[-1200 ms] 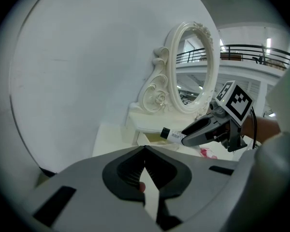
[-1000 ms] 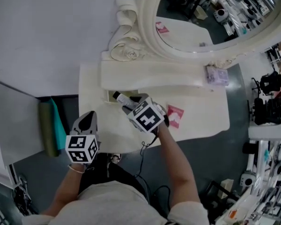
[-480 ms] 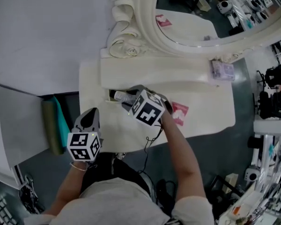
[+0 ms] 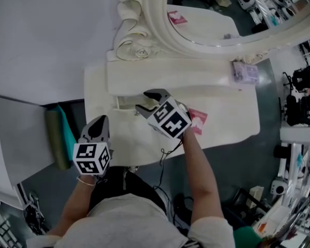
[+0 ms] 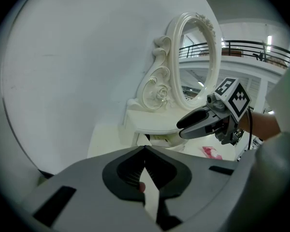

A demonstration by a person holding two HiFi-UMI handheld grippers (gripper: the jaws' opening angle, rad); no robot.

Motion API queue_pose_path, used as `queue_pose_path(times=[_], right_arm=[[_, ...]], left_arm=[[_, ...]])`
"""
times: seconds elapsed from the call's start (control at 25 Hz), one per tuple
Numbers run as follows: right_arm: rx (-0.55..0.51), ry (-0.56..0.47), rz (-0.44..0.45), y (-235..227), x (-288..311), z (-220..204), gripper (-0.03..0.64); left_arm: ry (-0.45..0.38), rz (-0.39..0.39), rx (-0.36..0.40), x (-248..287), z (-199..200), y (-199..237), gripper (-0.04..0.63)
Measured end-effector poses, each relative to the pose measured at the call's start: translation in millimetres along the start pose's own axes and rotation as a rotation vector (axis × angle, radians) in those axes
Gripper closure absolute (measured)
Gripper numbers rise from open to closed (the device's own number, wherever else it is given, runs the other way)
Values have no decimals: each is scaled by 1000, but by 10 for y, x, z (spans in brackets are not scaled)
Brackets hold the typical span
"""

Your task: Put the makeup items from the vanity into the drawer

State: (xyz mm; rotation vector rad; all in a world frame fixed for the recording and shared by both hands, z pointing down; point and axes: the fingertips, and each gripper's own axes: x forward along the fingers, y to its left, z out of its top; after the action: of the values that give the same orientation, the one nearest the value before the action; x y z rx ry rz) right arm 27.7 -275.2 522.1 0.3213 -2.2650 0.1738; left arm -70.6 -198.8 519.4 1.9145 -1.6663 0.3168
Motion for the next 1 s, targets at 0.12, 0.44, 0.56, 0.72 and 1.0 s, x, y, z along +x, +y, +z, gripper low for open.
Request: queue_pose_path(times=[0.12,0.44,0.56,0.72,1.0], right_arm=[[87,-59,-46,-43,-85,-38,418],[378,-257,-262,-175,-434,-186,546],[490,-327,-331,-172,-604,-262,575],[585,-358,-415,-83,-797,-397,586],[673,-407,-538,212,-1092,-565,592]], left_arm=[[1,-4,-6,25,-13,-19,591],[-42,-26,21,9,134,-180,591],[-67,-38,30,-46,198,-270,591],[-94,-55,33,-144,242,-381,591],[-127,-78,43,-331,274,-512,591]])
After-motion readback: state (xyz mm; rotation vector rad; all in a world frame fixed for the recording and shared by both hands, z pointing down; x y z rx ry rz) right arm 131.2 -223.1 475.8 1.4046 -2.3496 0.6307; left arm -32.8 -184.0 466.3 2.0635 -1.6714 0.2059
